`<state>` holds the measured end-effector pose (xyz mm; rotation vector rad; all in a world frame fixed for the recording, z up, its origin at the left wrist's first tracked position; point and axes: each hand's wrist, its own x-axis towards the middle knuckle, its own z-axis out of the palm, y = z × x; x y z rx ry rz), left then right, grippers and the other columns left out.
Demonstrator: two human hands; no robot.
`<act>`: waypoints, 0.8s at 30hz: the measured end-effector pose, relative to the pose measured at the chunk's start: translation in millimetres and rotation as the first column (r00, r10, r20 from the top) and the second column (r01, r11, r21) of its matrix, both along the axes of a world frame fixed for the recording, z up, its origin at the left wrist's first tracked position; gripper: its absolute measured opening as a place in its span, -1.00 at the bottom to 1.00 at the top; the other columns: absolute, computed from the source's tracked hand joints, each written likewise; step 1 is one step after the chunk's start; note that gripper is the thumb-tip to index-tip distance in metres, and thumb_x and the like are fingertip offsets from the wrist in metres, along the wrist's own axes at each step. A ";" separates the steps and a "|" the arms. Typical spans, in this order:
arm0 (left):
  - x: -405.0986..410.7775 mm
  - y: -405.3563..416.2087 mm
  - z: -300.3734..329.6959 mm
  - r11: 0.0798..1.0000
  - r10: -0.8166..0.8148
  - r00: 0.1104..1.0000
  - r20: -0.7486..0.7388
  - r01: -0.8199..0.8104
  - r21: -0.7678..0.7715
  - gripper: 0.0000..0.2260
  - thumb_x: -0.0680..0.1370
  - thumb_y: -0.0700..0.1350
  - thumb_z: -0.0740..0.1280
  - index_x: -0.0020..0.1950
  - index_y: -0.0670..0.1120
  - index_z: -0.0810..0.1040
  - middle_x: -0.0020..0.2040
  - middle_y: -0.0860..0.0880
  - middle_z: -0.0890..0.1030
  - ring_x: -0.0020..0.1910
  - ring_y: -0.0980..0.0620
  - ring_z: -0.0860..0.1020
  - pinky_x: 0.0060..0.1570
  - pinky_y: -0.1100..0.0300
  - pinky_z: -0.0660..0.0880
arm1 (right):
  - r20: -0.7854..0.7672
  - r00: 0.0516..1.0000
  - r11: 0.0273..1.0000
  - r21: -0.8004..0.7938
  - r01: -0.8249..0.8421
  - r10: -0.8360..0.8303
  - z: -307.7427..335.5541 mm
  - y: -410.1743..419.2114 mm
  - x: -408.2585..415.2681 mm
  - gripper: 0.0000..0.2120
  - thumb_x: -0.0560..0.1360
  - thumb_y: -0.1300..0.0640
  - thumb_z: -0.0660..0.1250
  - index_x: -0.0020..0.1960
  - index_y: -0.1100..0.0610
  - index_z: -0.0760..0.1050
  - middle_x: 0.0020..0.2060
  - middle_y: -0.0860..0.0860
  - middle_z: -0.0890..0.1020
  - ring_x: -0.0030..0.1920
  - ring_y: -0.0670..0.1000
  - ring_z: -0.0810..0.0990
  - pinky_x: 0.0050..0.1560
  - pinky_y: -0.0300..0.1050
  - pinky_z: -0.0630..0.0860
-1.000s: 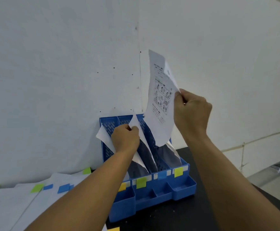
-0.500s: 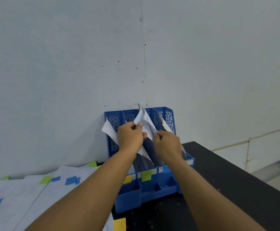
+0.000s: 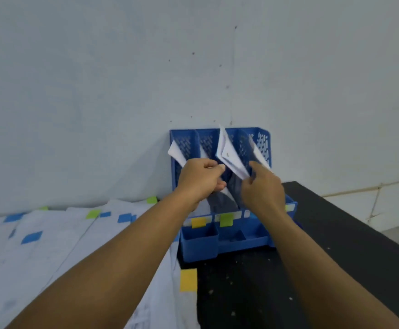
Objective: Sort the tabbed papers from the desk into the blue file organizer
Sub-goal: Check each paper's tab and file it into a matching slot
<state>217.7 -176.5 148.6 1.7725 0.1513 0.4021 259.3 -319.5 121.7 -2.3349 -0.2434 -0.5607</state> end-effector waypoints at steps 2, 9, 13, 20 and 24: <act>-23.2 10.7 -9.2 0.999 -0.027 1.000 -0.013 0.027 0.045 -0.85 0.57 -0.11 0.35 0.09 -0.12 0.61 -0.10 -0.08 0.67 -0.23 0.03 0.69 -0.14 0.16 0.64 | 0.118 0.993 0.994 0.099 -0.040 0.028 -6.2 8.0 -16.8 -0.59 0.61 0.15 0.22 0.46 0.08 0.39 0.34 0.04 0.52 0.24 0.11 0.53 0.15 -0.03 0.48; -108.3 65.0 -64.3 0.990 0.105 0.990 -0.098 -0.095 0.102 -0.92 0.57 -0.13 0.33 -0.01 -0.03 0.63 -0.18 0.00 0.69 -0.27 0.07 0.67 -0.30 0.26 0.54 | 0.170 0.933 0.924 0.170 -0.343 0.316 -50.4 60.0 -85.2 -0.74 0.60 0.14 0.29 0.26 0.05 0.58 -0.03 -0.11 0.61 -0.10 -0.10 0.57 -0.08 -0.17 0.52; -151.2 100.3 -96.7 0.967 0.240 0.956 -0.167 -0.222 0.123 -0.93 0.55 -0.15 0.36 -0.03 -0.02 0.63 -0.18 0.00 0.69 -0.29 0.07 0.67 -0.34 0.26 0.54 | 0.009 0.875 0.872 0.086 -0.482 0.483 -79.6 104.8 -114.7 -0.75 0.60 0.06 0.30 0.25 -0.01 0.60 -0.02 -0.12 0.68 -0.24 -0.18 0.54 -0.12 -0.30 0.50; -213.8 185.7 -119.5 0.769 0.580 0.807 -0.111 -0.498 0.401 -0.93 0.51 -0.10 0.41 -0.07 0.07 0.63 -0.18 0.10 0.66 -0.26 0.16 0.62 -0.17 0.27 0.52 | -0.244 0.765 0.791 0.019 -0.611 0.596 -103.3 163.4 -138.5 -0.73 0.61 -0.02 0.26 0.29 -0.10 0.55 0.12 -0.21 0.63 -0.12 -0.15 0.60 0.02 -0.25 0.56; -244.5 223.5 -128.9 0.591 0.726 0.679 -0.107 -0.537 0.602 -0.80 0.53 -0.03 0.39 0.15 0.06 0.59 0.09 0.05 0.63 0.02 0.07 0.56 0.04 0.19 0.48 | -0.280 0.748 0.780 0.001 -0.626 0.602 -114.1 186.4 -146.6 -0.75 0.61 -0.03 0.27 0.25 -0.10 0.58 0.09 -0.20 0.64 -0.06 -0.15 0.58 0.09 -0.17 0.56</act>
